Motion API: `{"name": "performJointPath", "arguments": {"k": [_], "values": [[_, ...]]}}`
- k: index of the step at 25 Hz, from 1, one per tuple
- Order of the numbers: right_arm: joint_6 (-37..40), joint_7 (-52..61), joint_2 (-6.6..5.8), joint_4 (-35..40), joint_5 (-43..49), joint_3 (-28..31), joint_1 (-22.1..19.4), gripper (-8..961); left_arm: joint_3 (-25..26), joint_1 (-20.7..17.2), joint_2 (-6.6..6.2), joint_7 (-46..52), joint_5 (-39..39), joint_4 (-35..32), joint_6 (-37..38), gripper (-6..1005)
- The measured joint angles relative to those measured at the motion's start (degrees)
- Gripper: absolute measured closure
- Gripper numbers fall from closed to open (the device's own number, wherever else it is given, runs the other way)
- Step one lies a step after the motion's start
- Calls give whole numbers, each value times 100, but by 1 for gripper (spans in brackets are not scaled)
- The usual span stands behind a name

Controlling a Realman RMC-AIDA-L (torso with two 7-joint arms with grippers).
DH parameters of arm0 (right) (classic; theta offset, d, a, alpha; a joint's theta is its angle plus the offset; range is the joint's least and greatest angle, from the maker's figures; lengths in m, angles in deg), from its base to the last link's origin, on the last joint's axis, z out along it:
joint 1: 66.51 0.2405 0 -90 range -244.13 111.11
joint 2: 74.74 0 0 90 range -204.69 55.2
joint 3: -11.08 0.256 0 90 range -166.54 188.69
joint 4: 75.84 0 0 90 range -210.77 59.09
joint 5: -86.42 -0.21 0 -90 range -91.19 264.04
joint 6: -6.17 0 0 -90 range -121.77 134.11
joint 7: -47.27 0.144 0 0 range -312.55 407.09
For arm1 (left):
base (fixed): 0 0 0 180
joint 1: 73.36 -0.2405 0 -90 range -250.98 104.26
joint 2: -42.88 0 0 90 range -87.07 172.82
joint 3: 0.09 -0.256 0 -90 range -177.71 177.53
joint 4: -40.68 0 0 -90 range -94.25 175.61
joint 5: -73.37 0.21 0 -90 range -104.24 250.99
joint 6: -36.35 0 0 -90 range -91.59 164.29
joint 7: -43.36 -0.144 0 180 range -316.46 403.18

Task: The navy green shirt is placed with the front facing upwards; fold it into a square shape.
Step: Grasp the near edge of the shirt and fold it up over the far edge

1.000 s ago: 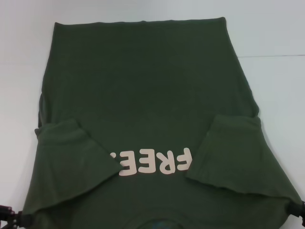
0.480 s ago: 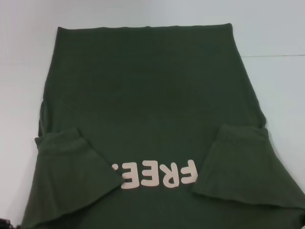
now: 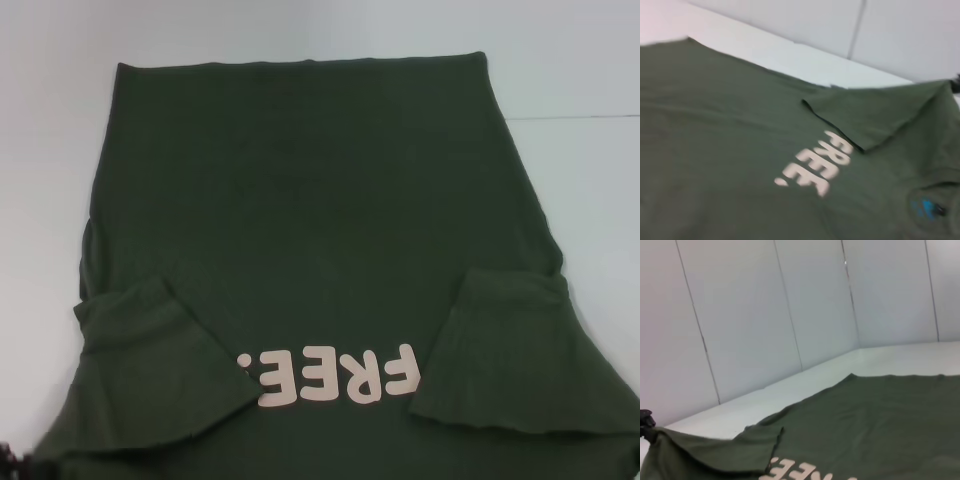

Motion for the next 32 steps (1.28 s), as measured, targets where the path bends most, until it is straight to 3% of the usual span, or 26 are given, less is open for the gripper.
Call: {"name": "performJointPath", "arguments": {"k": [4,24,32], "values": [[-12,-6,4,-74,-6,281,101,908,448,59,-67,61,-214,120,-108,986],[-187,96,-50,-522,-19,1506,613,909,903,13,-72,73,-1334,613,-420,986],[-1023,1013,-155,-514,-29,1790,1252,909,892,376,-64,81,-1895,1480,-1716,985]]}}
